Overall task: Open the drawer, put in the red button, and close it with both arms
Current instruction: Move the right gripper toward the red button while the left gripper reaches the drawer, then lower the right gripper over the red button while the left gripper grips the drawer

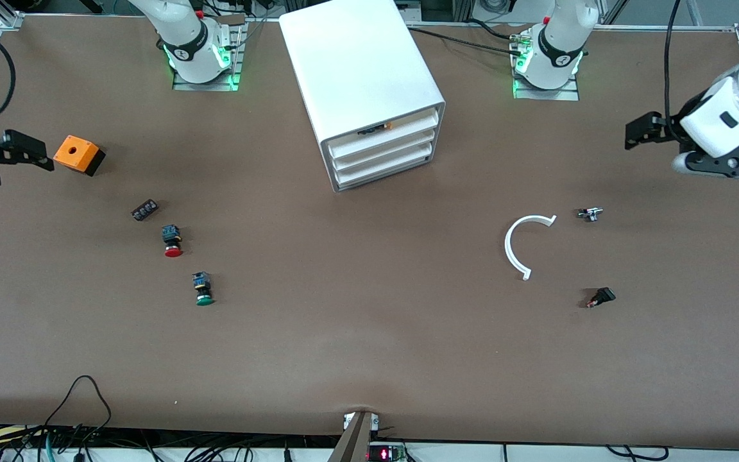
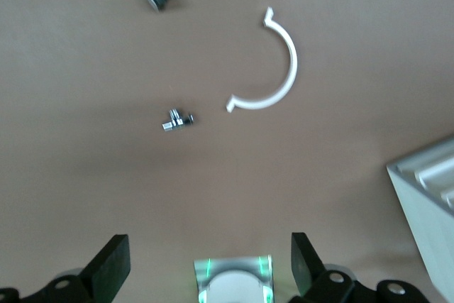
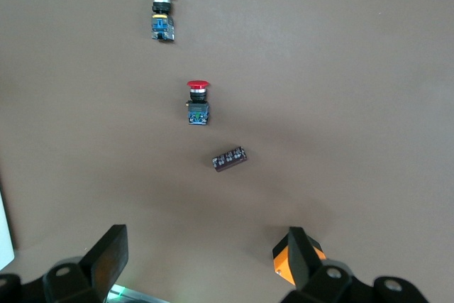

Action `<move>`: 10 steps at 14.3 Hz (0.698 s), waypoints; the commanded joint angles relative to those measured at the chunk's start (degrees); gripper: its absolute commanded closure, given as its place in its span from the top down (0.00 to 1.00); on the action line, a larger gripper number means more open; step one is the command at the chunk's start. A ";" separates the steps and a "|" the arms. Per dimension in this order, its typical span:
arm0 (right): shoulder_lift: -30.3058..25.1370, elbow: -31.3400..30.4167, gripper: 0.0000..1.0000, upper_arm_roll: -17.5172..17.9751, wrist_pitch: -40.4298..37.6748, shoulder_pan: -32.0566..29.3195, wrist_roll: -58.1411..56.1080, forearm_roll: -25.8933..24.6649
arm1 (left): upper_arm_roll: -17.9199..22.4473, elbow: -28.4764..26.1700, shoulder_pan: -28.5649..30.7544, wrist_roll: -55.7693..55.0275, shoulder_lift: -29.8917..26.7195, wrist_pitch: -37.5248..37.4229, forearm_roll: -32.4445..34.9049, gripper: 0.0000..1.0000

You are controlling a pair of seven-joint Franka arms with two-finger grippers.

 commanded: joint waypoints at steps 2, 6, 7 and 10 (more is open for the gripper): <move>3.97 0.75 1.00 0.55 0.29 -0.04 -0.69 0.96 | -0.11 6.59 -4.48 0.49 5.94 -7.05 -2.97 1.00; 8.72 0.75 1.00 1.08 0.55 2.07 -0.43 0.96 | -0.11 6.33 -7.83 0.67 11.54 -7.05 -14.80 1.00; 9.43 0.75 1.00 1.08 1.25 2.07 -0.79 0.79 | -0.11 6.33 -7.92 0.67 13.83 -6.61 -19.90 1.00; 13.11 0.75 1.00 1.17 4.66 2.07 -1.75 1.23 | -0.99 6.42 -9.24 1.63 19.73 -2.06 -28.36 1.00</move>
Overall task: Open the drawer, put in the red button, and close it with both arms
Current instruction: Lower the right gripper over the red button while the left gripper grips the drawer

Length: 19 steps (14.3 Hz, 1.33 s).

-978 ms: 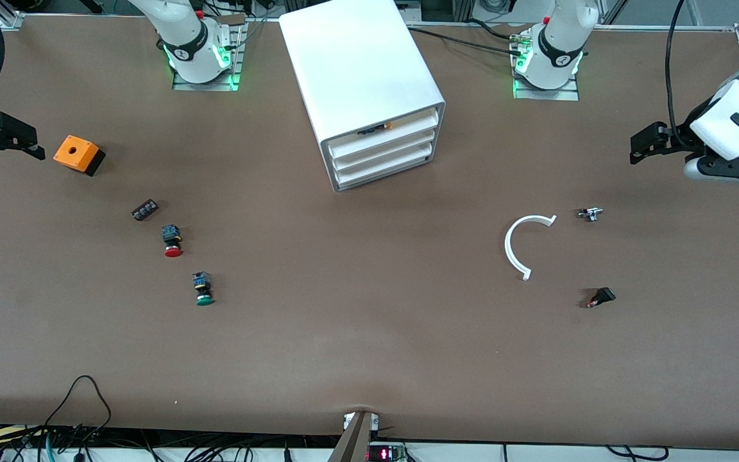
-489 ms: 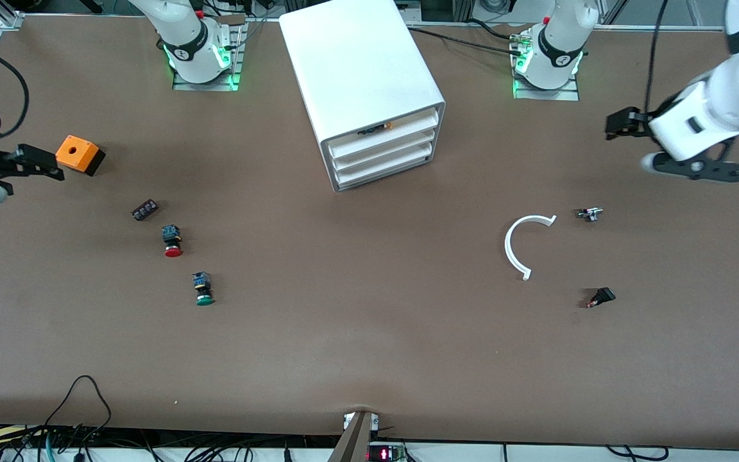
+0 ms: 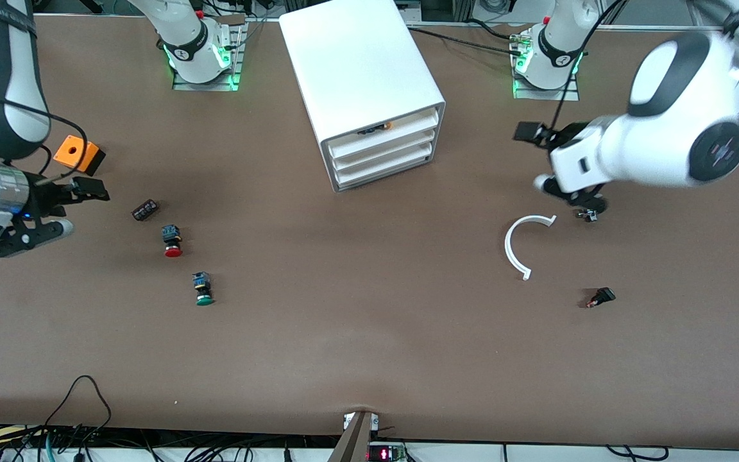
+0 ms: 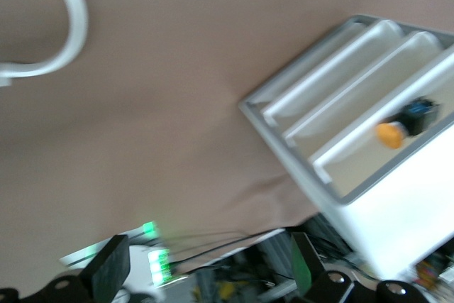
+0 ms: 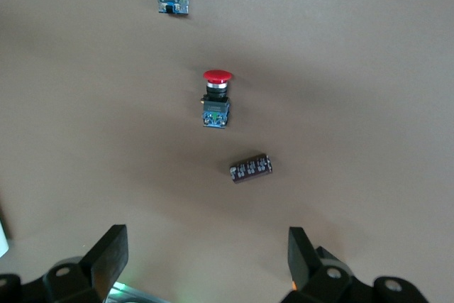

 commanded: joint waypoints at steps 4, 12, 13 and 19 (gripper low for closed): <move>5.42 0.67 1.00 0.04 6.40 -0.31 -2.39 4.51 | -1.56 1.80 -2.06 2.72 8.76 5.84 -13.49 1.00; 9.73 0.15 1.00 0.04 12.11 1.01 -3.71 8.05 | -1.82 -5.47 -2.32 26.43 9.47 15.68 -21.40 1.00; 9.73 -0.20 1.00 0.04 12.55 1.10 -3.71 8.05 | -1.82 -7.84 -2.15 28.72 9.38 16.74 -24.64 1.00; 10.61 -8.37 1.00 0.13 24.68 1.19 -3.11 8.75 | -1.82 -20.86 -2.50 42.17 9.47 23.25 -43.73 1.00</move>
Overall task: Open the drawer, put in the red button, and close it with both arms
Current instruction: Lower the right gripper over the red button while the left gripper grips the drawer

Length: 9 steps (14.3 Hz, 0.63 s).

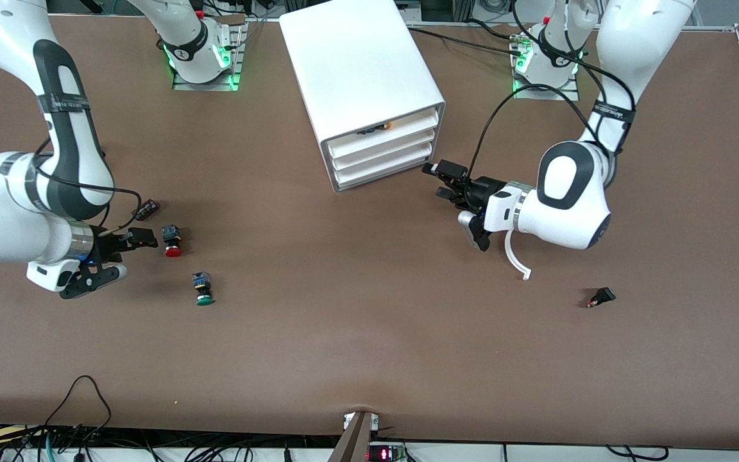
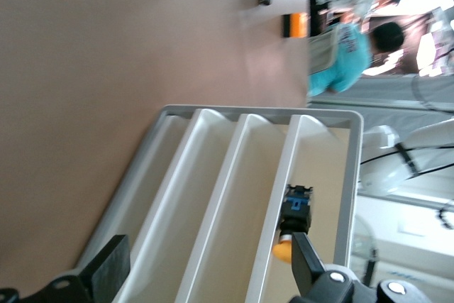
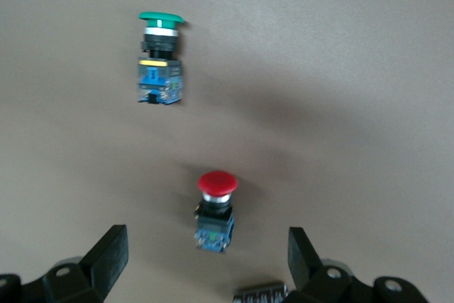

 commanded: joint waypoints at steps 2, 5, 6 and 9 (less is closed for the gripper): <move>1.32 -3.17 1.00 0.12 4.18 0.61 -0.34 1.16 | -0.11 -7.02 -0.09 7.58 -0.63 1.22 -8.18 1.00; 2.29 -5.09 1.00 0.04 6.20 1.23 0.36 1.16 | -1.34 -11.50 -0.18 15.22 1.30 1.67 -16.79 1.00; 2.29 -7.10 1.00 0.12 8.21 1.23 0.54 1.24 | -1.43 -12.03 -0.27 17.25 2.18 1.40 -17.94 1.00; 1.24 -13.08 1.00 0.39 15.95 1.32 0.46 1.24 | -3.01 -13.18 0.17 18.76 3.50 1.40 -18.48 0.99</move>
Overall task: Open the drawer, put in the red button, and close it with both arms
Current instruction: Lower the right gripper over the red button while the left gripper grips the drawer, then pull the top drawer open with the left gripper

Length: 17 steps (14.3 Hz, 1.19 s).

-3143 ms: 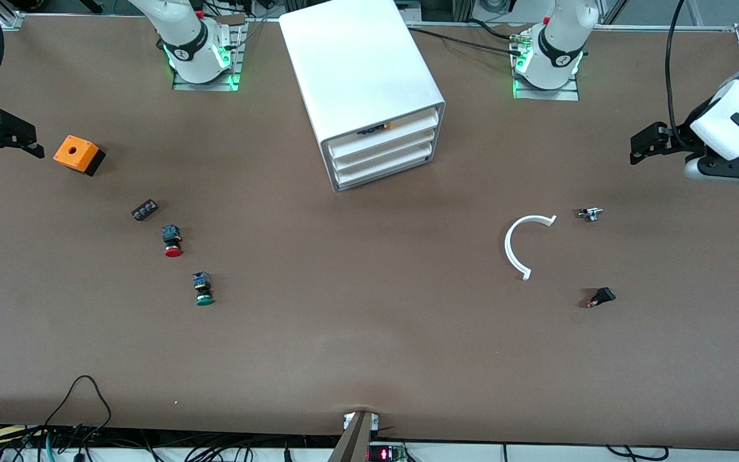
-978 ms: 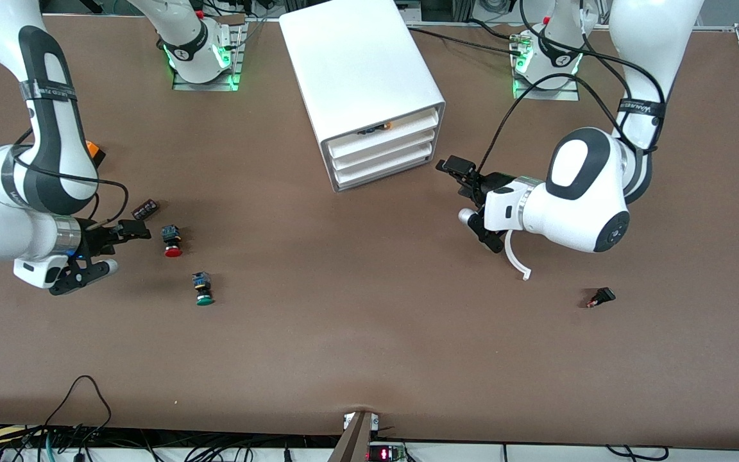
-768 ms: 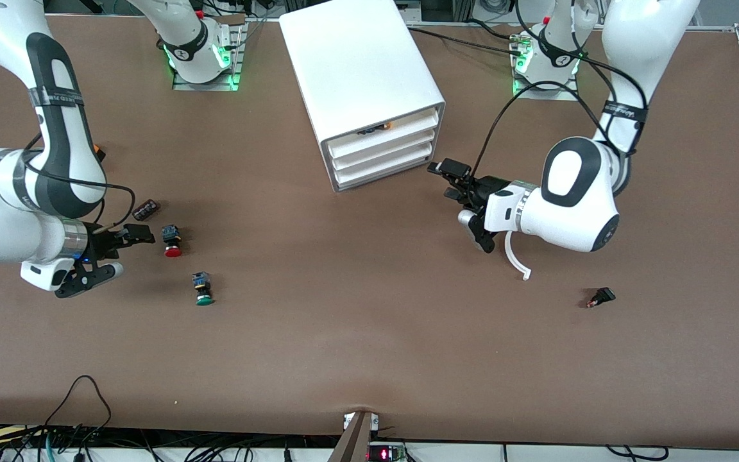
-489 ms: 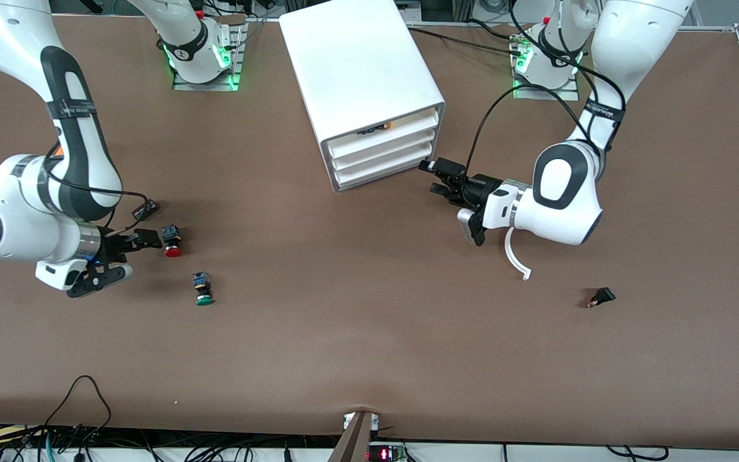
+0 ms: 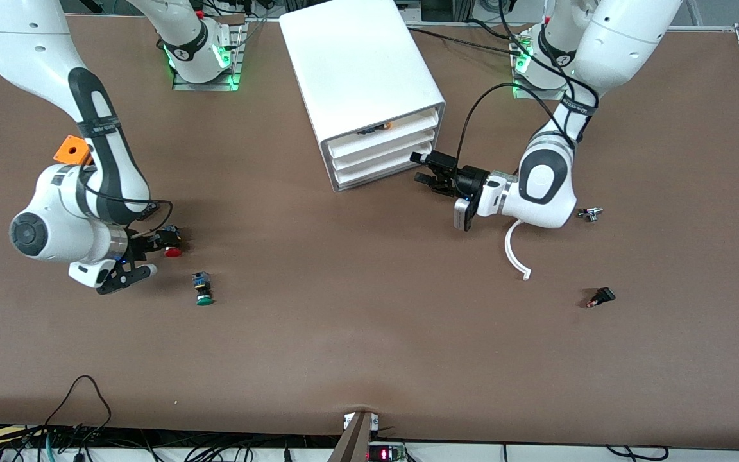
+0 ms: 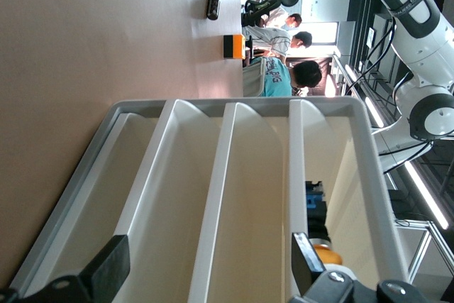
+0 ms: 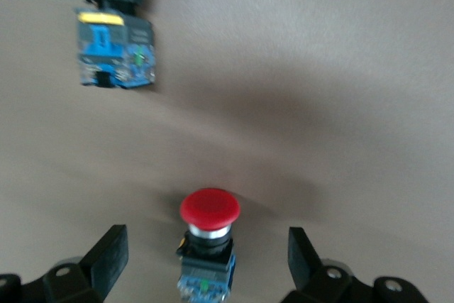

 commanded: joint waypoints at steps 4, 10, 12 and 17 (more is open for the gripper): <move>-3.94 -7.51 1.00 0.31 4.55 0.13 -0.27 0.87 | -3.13 -3.14 0.41 2.43 0.33 0.24 -5.23 0.99; -5.97 -10.59 1.00 0.23 4.64 0.13 -0.36 0.87 | -3.30 -4.03 0.76 7.87 3.57 -2.55 -5.67 0.71; -5.62 -11.29 1.00 0.23 4.81 0.04 -0.36 0.87 | -3.30 -4.37 1.11 10.07 4.37 -3.80 -5.67 0.69; -5.62 -14.28 1.00 0.14 8.85 -0.04 -0.97 0.78 | -3.30 -4.64 1.20 10.34 4.29 -3.89 -5.67 0.24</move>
